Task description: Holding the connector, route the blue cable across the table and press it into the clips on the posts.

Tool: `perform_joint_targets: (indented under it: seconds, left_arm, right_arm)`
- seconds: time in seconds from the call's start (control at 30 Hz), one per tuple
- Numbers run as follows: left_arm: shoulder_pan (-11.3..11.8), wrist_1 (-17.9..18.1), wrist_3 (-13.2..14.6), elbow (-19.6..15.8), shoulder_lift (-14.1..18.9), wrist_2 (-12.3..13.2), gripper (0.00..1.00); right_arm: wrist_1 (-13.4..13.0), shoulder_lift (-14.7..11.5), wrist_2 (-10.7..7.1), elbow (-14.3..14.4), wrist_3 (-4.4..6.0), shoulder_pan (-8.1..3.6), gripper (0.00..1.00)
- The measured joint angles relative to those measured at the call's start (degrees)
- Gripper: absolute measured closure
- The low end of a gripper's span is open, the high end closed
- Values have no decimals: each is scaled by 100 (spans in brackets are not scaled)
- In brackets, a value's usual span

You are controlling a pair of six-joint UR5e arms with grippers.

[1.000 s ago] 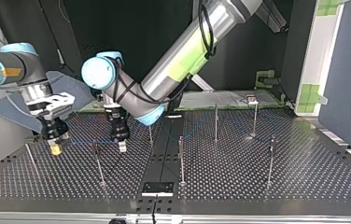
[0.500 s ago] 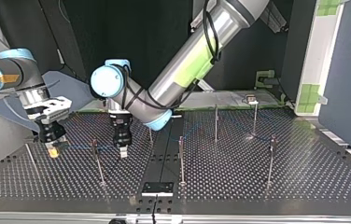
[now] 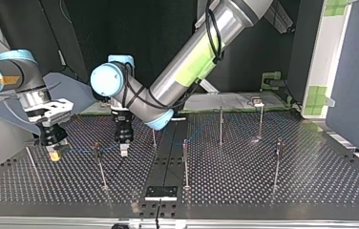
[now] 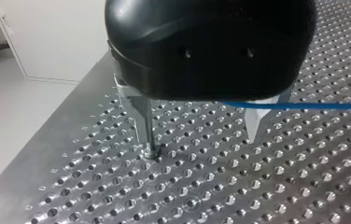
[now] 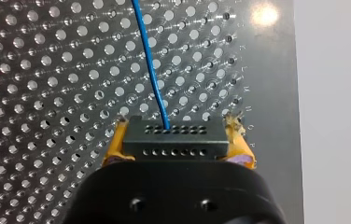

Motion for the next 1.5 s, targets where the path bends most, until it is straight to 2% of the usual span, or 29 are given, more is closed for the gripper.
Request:
perform_joint_targets:
  seconds: [0.4,0.63,0.8,0.93,1.2,1.5]
  left_arm:
    - [-36,-604,-510,-6,102,106,2]
    - [-139,-934,-587,-215,335,103,2]
    - [-196,-824,-558,-494,615,329,2]
    - [-267,-665,-554,-688,807,416,2]
    - [-218,-272,-542,-1085,1204,388,2]
    - [-115,209,-856,-1568,1688,313,2]
  right_arm:
    - [4,0,3,0,-7,0,100]
    - [6,1,-2,0,-2,1,100]
    - [10,3,1,0,-2,1,100]
    - [14,7,9,1,-3,1,100]
    - [23,8,12,5,-6,29,100]
    - [35,16,17,19,-23,112,100]
